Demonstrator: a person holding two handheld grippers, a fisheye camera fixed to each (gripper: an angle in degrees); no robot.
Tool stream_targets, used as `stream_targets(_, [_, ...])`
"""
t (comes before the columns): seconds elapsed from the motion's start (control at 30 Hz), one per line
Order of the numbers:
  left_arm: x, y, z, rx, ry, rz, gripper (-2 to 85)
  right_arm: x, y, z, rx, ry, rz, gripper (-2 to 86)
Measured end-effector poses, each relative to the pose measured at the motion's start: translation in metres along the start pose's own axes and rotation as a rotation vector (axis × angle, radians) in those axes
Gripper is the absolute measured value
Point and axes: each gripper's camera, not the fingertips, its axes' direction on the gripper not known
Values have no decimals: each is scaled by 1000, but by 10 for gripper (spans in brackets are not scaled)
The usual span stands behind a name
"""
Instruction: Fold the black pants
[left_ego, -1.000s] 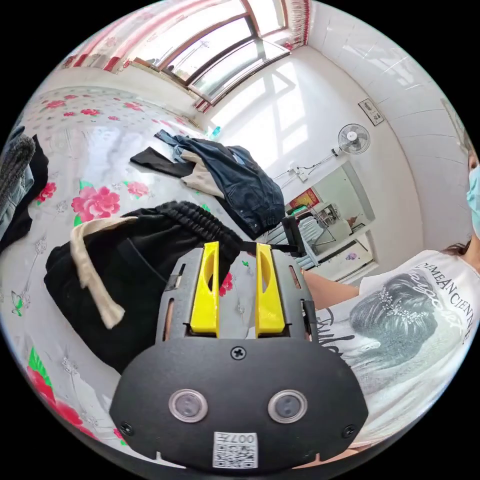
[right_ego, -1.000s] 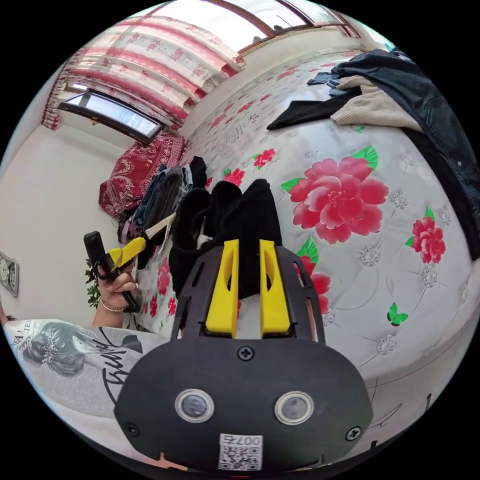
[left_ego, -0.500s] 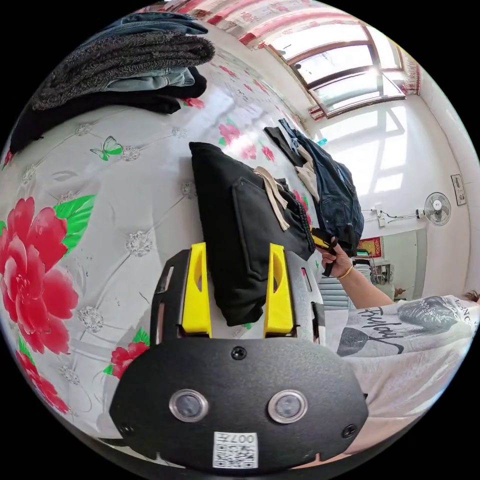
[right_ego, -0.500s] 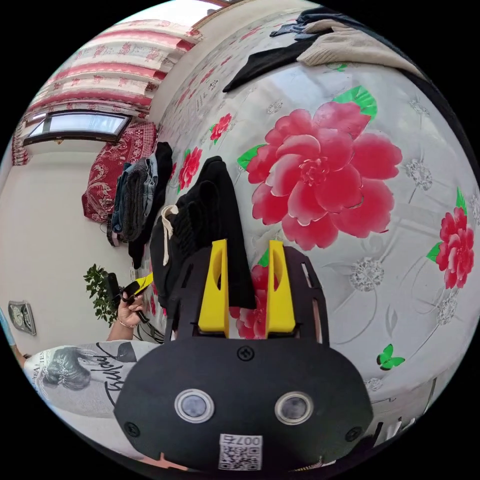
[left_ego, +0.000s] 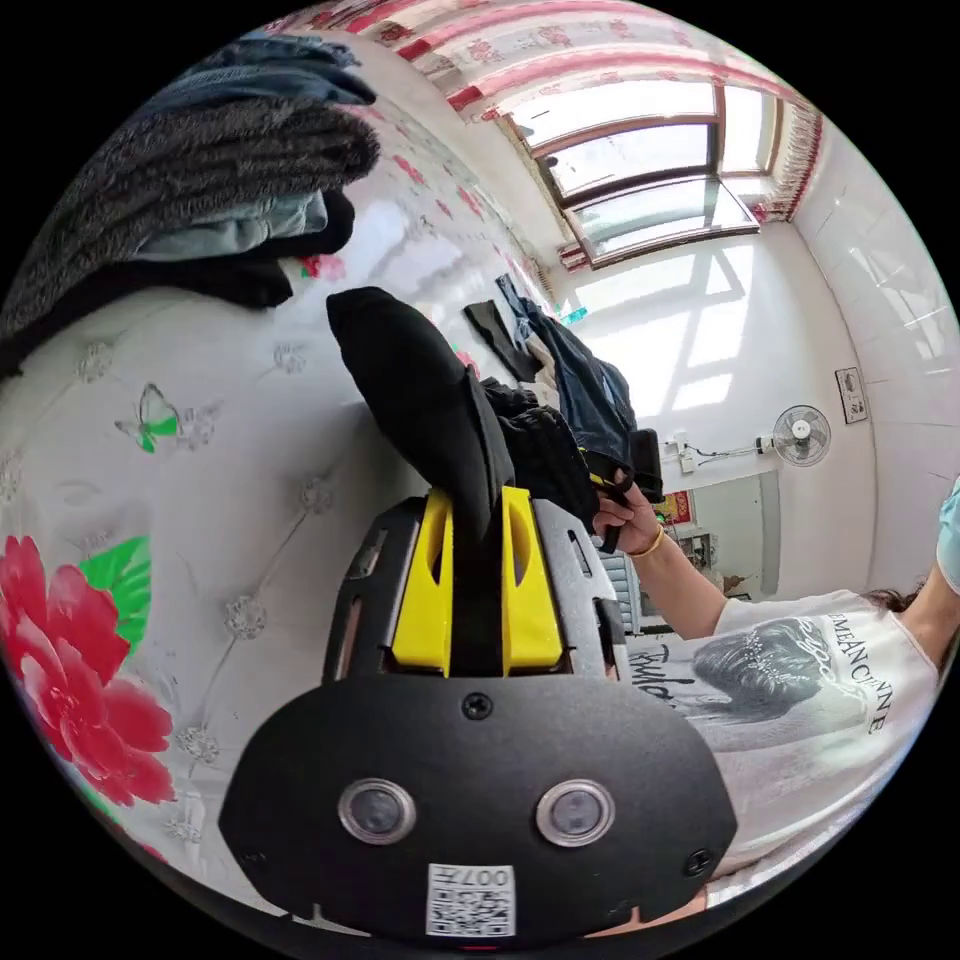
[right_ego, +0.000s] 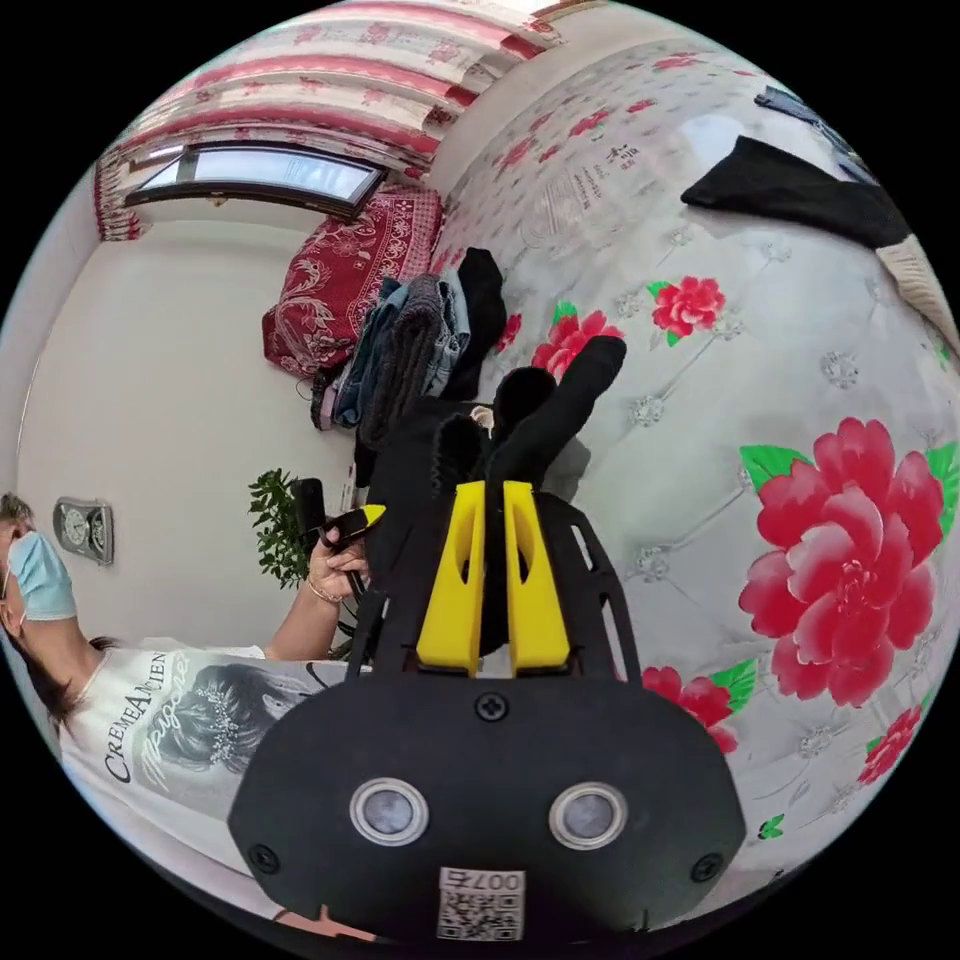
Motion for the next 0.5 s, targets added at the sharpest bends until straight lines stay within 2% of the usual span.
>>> stream_targets(0.17, [47,-64,-97,199,-82,164,77,-146,-101,15,62,-97,-268,13])
stream_targets(0.27, [53,-98,-168,376,-154,147,80,-242,-167,44,116,-134,-397,20])
stream_targets(0.33, [47,-116,-207,473,-286,80,89,-296,-206,82,170,-87,-431,29])
stream_targets(0.43, [28,-110,-221,511,-477,-40,95,-314,-220,148,125,-35,-435,42])
stream_targets(0.5, [15,-90,-208,505,-521,-69,89,-300,-200,194,68,59,-437,49])
